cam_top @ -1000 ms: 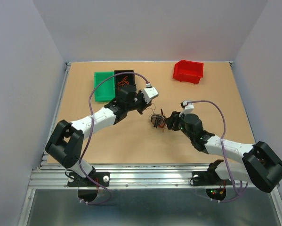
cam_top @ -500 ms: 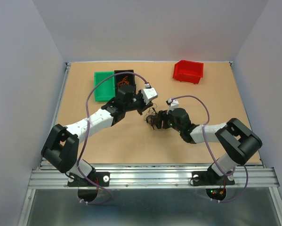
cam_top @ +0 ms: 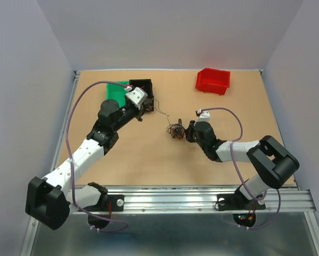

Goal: Untangle the cables

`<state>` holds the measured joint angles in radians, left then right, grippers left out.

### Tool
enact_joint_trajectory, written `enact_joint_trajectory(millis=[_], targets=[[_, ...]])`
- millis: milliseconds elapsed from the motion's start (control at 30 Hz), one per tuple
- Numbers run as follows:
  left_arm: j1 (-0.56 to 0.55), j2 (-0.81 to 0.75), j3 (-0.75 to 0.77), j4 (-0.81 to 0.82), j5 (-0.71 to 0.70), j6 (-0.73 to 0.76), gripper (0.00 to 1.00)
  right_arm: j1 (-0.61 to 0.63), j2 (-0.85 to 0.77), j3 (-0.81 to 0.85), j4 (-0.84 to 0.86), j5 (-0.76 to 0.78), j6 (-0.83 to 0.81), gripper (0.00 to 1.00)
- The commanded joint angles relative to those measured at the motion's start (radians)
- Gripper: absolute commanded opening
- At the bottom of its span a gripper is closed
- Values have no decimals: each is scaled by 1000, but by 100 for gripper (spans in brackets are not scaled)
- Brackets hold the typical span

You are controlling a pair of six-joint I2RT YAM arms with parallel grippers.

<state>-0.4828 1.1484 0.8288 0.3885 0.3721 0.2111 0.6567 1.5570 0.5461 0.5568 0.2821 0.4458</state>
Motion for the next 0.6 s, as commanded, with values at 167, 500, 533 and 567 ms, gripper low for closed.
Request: enact_joint_trajectory(millis=[167, 500, 533, 567], targets=[[-7, -119, -85, 147, -13, -46, 0, 8, -110, 6, -54, 88, 37, 33], [16, -182, -106, 179, -207, -95, 0, 8, -135, -17, -25, 51, 1, 49], [16, -181, -106, 178, -129, -85, 0, 9, -137, -23, 23, -11, -18, 51], [16, -173, -105, 176, -89, -81, 0, 9, -141, -31, 46, -42, -54, 57]])
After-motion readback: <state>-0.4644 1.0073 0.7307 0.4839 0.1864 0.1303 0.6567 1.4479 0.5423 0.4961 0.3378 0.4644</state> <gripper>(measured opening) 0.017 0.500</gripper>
